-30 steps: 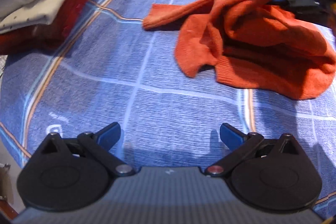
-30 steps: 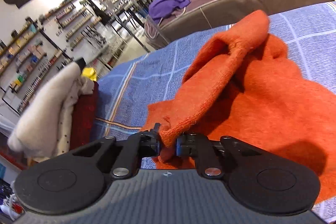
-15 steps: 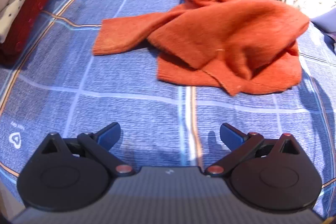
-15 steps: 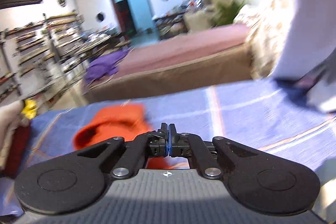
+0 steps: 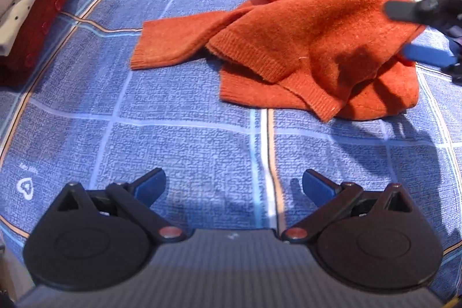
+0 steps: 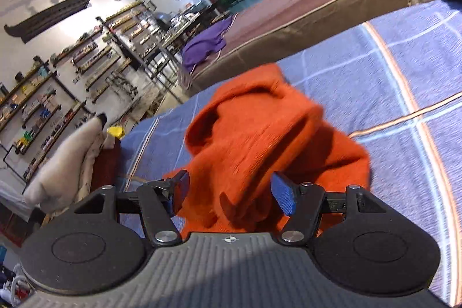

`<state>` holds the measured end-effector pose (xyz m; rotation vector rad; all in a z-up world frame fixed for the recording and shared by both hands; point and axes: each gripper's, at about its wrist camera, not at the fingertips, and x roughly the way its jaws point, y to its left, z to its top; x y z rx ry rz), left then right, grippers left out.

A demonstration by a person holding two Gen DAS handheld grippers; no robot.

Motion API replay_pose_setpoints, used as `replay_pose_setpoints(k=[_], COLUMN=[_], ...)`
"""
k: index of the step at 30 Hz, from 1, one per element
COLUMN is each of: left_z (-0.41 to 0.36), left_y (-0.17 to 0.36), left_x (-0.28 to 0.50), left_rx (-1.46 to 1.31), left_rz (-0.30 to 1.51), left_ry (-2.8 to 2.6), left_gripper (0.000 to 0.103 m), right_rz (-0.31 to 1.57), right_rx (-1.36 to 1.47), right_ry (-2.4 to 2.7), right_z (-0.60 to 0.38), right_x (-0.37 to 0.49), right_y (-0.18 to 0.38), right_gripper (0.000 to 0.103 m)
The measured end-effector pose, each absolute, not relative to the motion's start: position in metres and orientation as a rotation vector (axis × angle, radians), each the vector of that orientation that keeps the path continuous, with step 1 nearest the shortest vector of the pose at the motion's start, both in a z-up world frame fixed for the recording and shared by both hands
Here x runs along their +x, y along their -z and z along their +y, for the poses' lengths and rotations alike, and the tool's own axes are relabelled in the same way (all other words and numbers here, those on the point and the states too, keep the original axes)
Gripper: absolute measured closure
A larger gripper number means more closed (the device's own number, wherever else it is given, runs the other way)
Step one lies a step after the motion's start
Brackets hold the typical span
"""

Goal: Fold small clothes

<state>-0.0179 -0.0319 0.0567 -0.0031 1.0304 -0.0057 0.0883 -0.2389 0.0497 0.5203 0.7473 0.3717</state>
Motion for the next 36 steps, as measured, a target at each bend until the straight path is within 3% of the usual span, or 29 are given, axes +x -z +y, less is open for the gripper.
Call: replay_pose_setpoints(k=[3,4,5,6,13,19,27,29,34,36], left_z=[-0.026,-0.025,-0.024,-0.024,-0.032,-0.051,-0.056,-0.054,-0.065,-0.079], left_y=[-0.056,-0.056,-0.055,-0.056,-0.053,-0.059,-0.062,-0.062,-0.055,-0.052], left_x=[-0.021,-0.021,-0.022,-0.023,-0.021,-0.016,-0.009,-0.005,0.007,0.006], left_rx=[-0.002,0.0,0.003,0.005,0.011,0.004,-0.037,-0.061,-0.219,-0.296], left_rz=[1.04,1.041,1.042,1.041,1.04,0.988,0.953,0.952,0.986,0.974], left_ry=[-0.004,-0.006,-0.009,-0.009,0.0,0.058,0.094,0.096,0.197,0.273], left_gripper=[0.0,0.0,0.0,0.0,0.0,0.0,0.0,0.0,0.0,0.0], right_rz=[0.788,0.795,0.809,0.822,0.648,0.448,0.572,0.63,0.648,0.64], right_rx=[0.51,0.503,0.496,0.494,0.625,0.609,0.482,0.401,0.434,0.394], right_ry=[-0.37,-0.365,-0.342,-0.336,-0.406,-0.116,0.132,0.166,0.124,0.13], right_z=[-0.22,-0.22,-0.22,-0.221,-0.282,-0.39,-0.43,-0.417,-0.407,-0.405], right_x=[0.101,0.104,0.106,0.105,0.063,0.03,0.001,-0.001,-0.003,-0.006], right_y=[-0.037,-0.033,-0.033,-0.036,-0.094,-0.145,-0.107,-0.096,-0.091,-0.095], right_gripper=[0.0,0.008,0.027,0.086,0.086,0.087,0.085,0.082,0.054,0.051])
